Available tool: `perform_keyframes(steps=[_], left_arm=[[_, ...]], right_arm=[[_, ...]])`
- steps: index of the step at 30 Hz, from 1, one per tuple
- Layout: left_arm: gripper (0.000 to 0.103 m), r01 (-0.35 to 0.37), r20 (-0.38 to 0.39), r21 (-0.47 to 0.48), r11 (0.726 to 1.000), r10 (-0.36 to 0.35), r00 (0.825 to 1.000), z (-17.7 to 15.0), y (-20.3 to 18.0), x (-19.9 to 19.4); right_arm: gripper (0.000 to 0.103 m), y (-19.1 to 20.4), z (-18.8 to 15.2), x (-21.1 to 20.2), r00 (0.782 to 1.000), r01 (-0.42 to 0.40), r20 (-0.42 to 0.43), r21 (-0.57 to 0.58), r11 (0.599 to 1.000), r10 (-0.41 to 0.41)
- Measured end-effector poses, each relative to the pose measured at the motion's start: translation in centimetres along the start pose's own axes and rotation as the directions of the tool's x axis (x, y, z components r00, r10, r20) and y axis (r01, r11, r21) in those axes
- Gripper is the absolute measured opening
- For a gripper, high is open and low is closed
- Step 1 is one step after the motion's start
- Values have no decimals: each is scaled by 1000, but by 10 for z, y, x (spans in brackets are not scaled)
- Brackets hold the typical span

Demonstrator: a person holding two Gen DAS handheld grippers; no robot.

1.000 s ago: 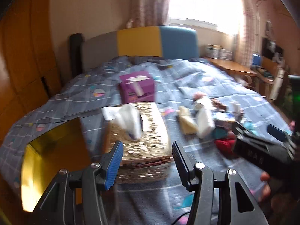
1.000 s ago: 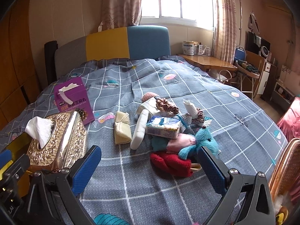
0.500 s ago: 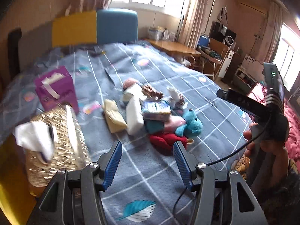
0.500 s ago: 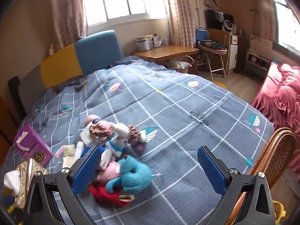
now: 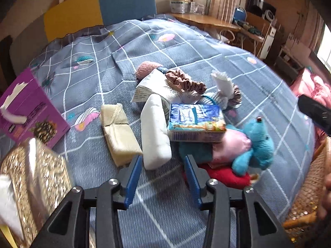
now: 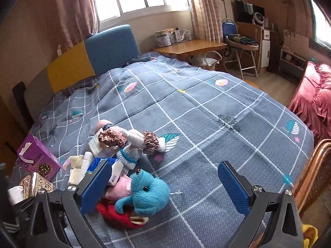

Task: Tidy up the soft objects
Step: 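Grasp the white foam bar with left tool while right tool grasps the Tempo pack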

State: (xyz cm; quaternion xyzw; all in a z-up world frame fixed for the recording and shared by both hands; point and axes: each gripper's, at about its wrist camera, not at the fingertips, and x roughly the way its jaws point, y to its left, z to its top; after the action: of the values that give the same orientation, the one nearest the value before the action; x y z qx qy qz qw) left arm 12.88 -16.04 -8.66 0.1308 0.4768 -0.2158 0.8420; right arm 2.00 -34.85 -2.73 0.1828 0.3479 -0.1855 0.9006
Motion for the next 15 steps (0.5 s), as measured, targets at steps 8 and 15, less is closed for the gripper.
perform_keyframes(steps=[8, 15], left_arm=[[20, 33, 27, -47, 998, -32, 999, 5, 12, 16], [20, 64, 132, -86, 994, -53, 990, -15, 26, -34]], right_arm=[[103, 8, 9, 21, 994, -89, -62, -43, 995, 87], [103, 60, 17, 61, 914, -373, -309, -376, 849, 265]])
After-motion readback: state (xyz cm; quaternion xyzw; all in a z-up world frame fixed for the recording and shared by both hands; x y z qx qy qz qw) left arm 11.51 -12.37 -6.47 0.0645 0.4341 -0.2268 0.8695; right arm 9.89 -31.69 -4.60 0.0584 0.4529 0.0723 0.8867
